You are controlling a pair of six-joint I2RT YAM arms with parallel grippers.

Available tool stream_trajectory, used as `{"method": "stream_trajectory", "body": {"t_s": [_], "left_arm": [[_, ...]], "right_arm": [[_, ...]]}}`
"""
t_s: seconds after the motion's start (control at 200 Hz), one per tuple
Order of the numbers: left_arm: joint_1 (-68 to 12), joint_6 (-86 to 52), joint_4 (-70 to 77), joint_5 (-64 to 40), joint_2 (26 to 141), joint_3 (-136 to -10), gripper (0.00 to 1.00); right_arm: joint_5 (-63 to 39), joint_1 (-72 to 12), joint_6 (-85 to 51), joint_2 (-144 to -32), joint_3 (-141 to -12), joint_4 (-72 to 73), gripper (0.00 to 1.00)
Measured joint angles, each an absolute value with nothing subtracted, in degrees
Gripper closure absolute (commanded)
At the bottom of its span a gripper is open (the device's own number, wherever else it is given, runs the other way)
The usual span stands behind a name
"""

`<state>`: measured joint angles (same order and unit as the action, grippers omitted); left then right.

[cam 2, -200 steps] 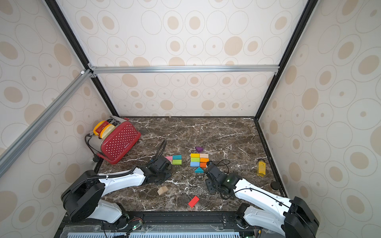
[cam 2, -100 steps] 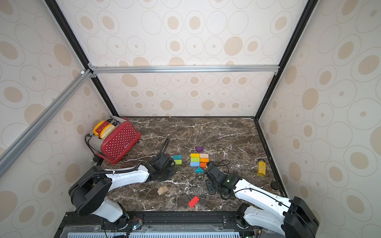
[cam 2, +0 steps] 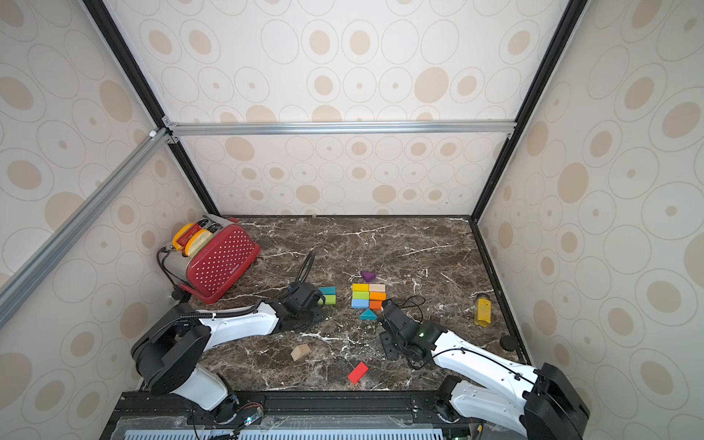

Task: Assemble a piece of candy with building blocks
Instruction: Assemble the building block at the center of the board, then pick up the building block from the center of the board.

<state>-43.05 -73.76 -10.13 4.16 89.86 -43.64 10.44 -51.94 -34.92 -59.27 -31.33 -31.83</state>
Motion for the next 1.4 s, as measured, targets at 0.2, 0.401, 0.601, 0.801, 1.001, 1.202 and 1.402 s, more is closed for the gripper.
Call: {"method": "stream_trajectory", "body": {"t_s": [0.2, 0.401, 0.601, 0.801, 1.001, 1.202, 1.402], "left_arm": [[-42.7, -68.6, -16.8, 8.2, 79.0, -43.9, 0.47], [-40.0, -55.9, -26.0, 10.9, 61.5, -47.3, 0.41], [-38.3, -41.9, -38.0, 11.8, 46.9, -51.3, 0.36], [-38.2, -32.7, -46.2, 12.0, 37.1, -51.9, 0.30], [-38.2, -29.0, -48.9, 12.1, 31.4, -51.4, 0.27], [-38.2, -27.8, -49.0, 12.0, 31.6, -50.5, 0.25], [-38.2, -27.5, -49.0, 11.9, 32.3, -50.3, 0.24]], "right_arm": [[7.0, -52.5, -37.3, -57.8, -32.9, -33.9, 0.42], [1.5, -57.8, -26.9, -57.5, -35.9, -33.2, 0.35], [-8.2, -61.1, -2.9, -61.8, -39.9, -33.3, 0.31], [-13.4, -62.3, 23.9, -69.4, -44.8, -37.1, 0.30], [-14.3, -63.0, 38.1, -73.3, -44.0, -39.4, 0.32], [-14.3, -63.7, 41.1, -77.8, -42.3, -34.9, 0.38], [-12.7, -65.6, 41.6, -85.4, -42.9, -32.8, 0.46]]}}
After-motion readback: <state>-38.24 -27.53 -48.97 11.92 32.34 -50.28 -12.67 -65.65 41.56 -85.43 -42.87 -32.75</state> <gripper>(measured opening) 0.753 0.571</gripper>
